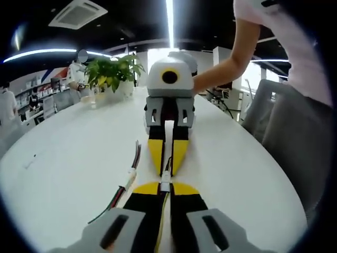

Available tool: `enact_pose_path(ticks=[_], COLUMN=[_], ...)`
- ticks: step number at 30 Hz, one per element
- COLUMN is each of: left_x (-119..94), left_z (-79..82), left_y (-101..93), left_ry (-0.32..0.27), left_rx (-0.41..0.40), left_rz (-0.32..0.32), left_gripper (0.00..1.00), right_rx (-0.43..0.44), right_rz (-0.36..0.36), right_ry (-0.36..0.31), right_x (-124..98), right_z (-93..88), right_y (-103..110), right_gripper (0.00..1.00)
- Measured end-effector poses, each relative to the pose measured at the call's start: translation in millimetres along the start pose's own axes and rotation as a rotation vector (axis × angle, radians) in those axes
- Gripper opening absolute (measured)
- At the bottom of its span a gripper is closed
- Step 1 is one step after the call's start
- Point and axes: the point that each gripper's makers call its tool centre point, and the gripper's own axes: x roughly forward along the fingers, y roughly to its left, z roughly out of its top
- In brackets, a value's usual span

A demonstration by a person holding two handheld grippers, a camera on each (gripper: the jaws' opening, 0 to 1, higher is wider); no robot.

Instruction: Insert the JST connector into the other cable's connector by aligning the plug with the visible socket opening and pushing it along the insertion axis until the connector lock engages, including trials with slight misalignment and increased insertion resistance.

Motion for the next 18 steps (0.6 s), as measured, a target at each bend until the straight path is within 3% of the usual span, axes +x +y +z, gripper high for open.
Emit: enact_pose_path(ticks=[12, 18], left_x=[0.2, -1.0], left_z=[-2.4, -1.9], left_y=[-0.6, -1.6], left_ry=[0.001, -0.002], left_rx=[-0.024, -0.055], left_rz=[-0.001, -0.003], left_gripper=[0.01, 0.06], right_rx=[0.019, 0.039], right_rz=[0.002, 0.002], right_ry=[0.001, -0.017], right_x=[0.1, -1.4], right_z=[0.4, 3.4], right_y=[1.1, 2.2], right_gripper=[0.04, 0.09])
